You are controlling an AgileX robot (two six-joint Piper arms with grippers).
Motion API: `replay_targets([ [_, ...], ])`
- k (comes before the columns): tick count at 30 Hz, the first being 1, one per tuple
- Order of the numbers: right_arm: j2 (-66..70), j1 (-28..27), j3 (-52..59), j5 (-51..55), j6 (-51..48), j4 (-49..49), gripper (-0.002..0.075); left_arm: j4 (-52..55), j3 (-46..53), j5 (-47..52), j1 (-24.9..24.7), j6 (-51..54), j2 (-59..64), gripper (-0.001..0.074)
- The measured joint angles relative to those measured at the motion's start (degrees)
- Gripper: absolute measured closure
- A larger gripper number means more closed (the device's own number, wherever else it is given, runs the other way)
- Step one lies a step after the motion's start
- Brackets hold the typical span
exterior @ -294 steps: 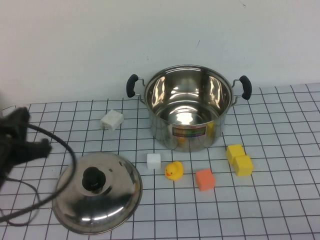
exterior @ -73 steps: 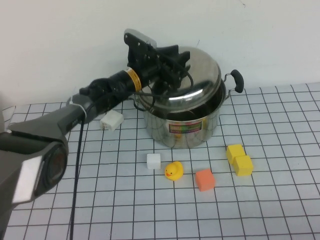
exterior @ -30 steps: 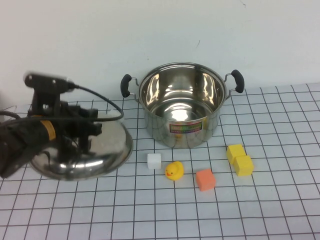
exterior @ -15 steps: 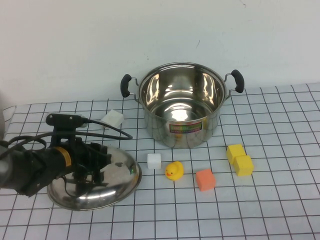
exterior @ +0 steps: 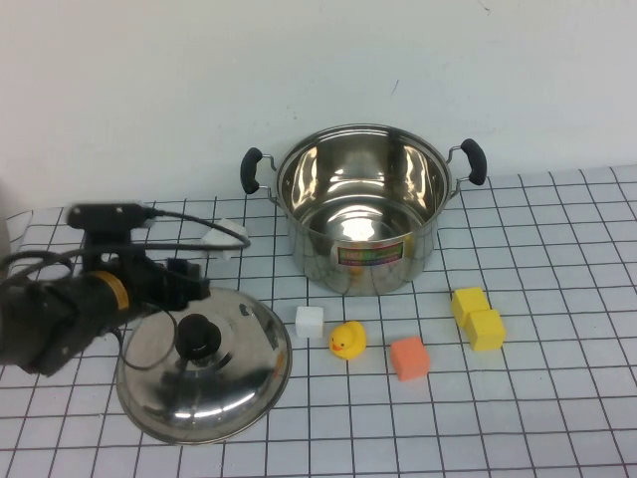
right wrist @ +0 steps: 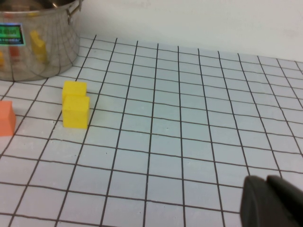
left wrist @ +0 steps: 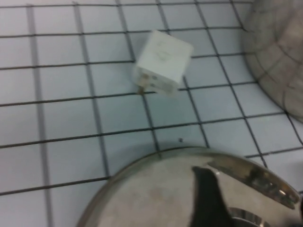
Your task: Cover the pot
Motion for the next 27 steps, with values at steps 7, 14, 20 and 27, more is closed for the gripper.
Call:
replay_targets([
  [7, 0.0, 0.0, 0.0, 0.0, 0.0, 0.0, 0.0717, -1.8, 0.1, 8.8, 0.0, 0.2, -14.6, 0.0680],
  [14, 0.0, 0.0, 0.0, 0.0, 0.0, 0.0, 0.0717, -1.1, 0.2, 16.3, 0.0, 0.2, -34.8, 0.0731],
  [20, 0.0, 0.0, 0.0, 0.0, 0.0, 0.0, 0.0717, 0.4, 3.1, 27.0, 0.0, 0.3, -52.1, 0.0735],
  [27, 0.0, 0.0, 0.0, 0.0, 0.0, 0.0, 0.0717, 0.4, 14.9, 28.9, 0.0, -0.9, -74.7, 0.0735],
])
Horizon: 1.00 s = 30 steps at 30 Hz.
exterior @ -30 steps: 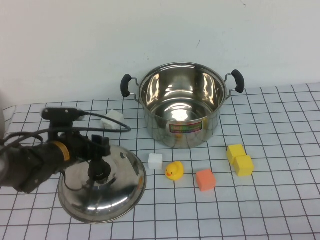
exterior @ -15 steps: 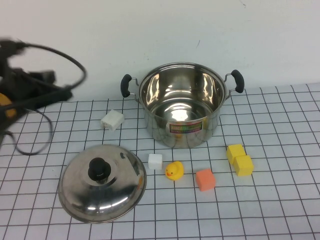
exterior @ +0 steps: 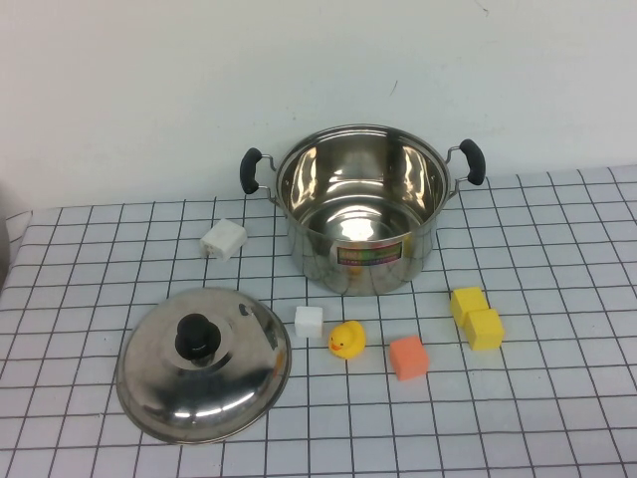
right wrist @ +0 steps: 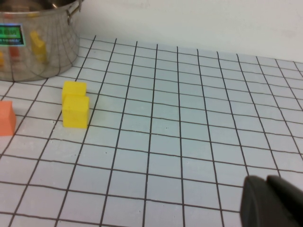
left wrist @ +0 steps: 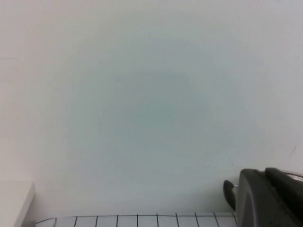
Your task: Cover the pot
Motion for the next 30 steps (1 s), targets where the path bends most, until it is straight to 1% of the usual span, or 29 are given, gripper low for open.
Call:
replay_targets([
  [6, 0.0, 0.0, 0.0, 0.0, 0.0, 0.0, 0.0717, -0.1, 10.2, 0.4, 0.0, -4.5, -16.2, 0.0735],
  [11, 0.0, 0.0, 0.0, 0.0, 0.0, 0.0, 0.0717, -0.4, 17.0, 0.5, 0.0, -7.2, -25.8, 0.0735],
  [14, 0.0, 0.0, 0.0, 0.0, 0.0, 0.0, 0.0717, -0.4, 19.4, 0.5, 0.0, -7.7, -29.2, 0.0735],
  [18, 0.0, 0.0, 0.0, 0.0, 0.0, 0.0, 0.0717, -0.4, 21.6, 0.5, 0.0, -7.8, -31.5, 0.0735],
  [24, 0.0, 0.0, 0.0, 0.0, 0.0, 0.0, 0.0717, -1.4, 23.7, 1.1, 0.0, -9.4, -31.6, 0.0735],
  [27, 0.0, 0.0, 0.0, 0.0, 0.0, 0.0, 0.0717, -5.3, 25.9, 1.7, 0.0, -10.0, -31.6, 0.0735],
  [30, 0.0, 0.0, 0.0, 0.0, 0.0, 0.0, 0.0717, -12.0, 29.0, 4.3, 0.0, -5.9, -31.6, 0.0735],
])
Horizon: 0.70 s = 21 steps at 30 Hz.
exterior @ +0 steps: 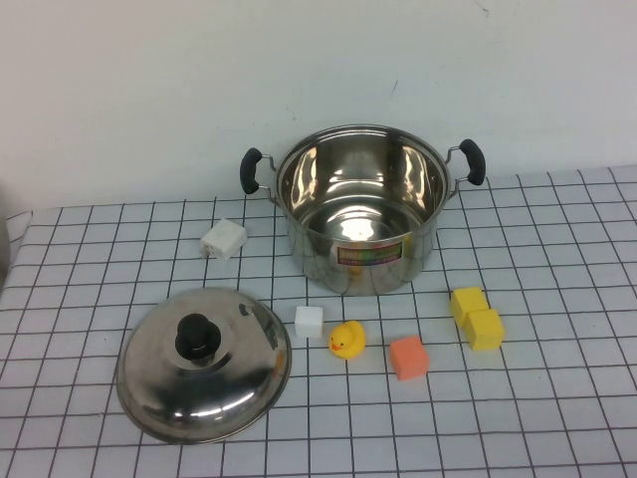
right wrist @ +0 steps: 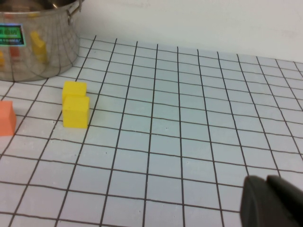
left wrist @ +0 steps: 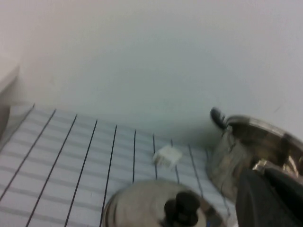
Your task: Cover the pot
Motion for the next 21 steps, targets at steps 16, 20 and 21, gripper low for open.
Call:
replay_targets([
  [16, 0.0, 0.0, 0.0, 0.0, 0.0, 0.0, 0.0717, -20.0, 5.8, 9.0, 4.9, 24.6, -0.8, 0.0735],
  [20, 0.0, 0.0, 0.0, 0.0, 0.0, 0.0, 0.0717, -20.3, 5.8, 9.0, 5.6, 28.1, -0.8, 0.0735],
  [21, 0.0, 0.0, 0.0, 0.0, 0.0, 0.0, 0.0717, -20.3, 5.8, 9.0, 5.6, 28.6, -0.8, 0.0735],
])
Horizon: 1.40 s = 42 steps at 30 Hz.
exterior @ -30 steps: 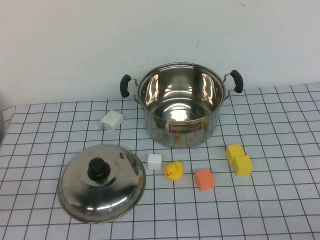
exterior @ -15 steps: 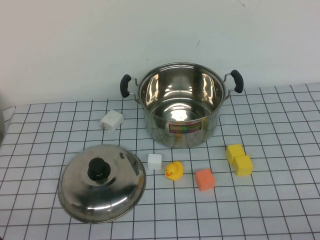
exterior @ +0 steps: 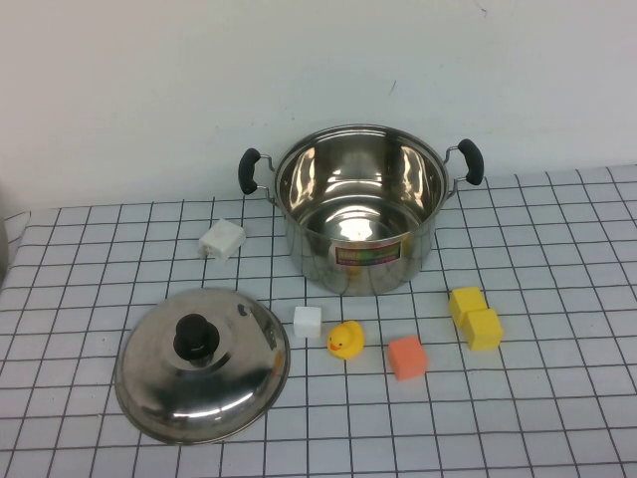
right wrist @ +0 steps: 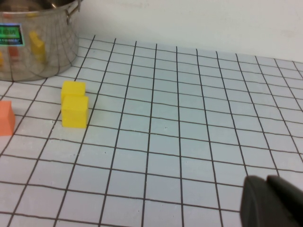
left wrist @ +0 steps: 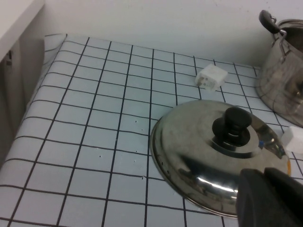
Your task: Cover the pot
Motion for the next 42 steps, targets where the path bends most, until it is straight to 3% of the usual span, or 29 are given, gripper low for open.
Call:
replay_targets([
  [10, 0.0, 0.0, 0.0, 0.0, 0.0, 0.0, 0.0717, 0.0, 0.0, 0.1, -3.8, 1.0, 0.0, 0.0735],
  [42, 0.0, 0.0, 0.0, 0.0, 0.0, 0.0, 0.0717, -1.1, 0.0, 0.1, -1.1, 3.8, 0.0, 0.0736],
])
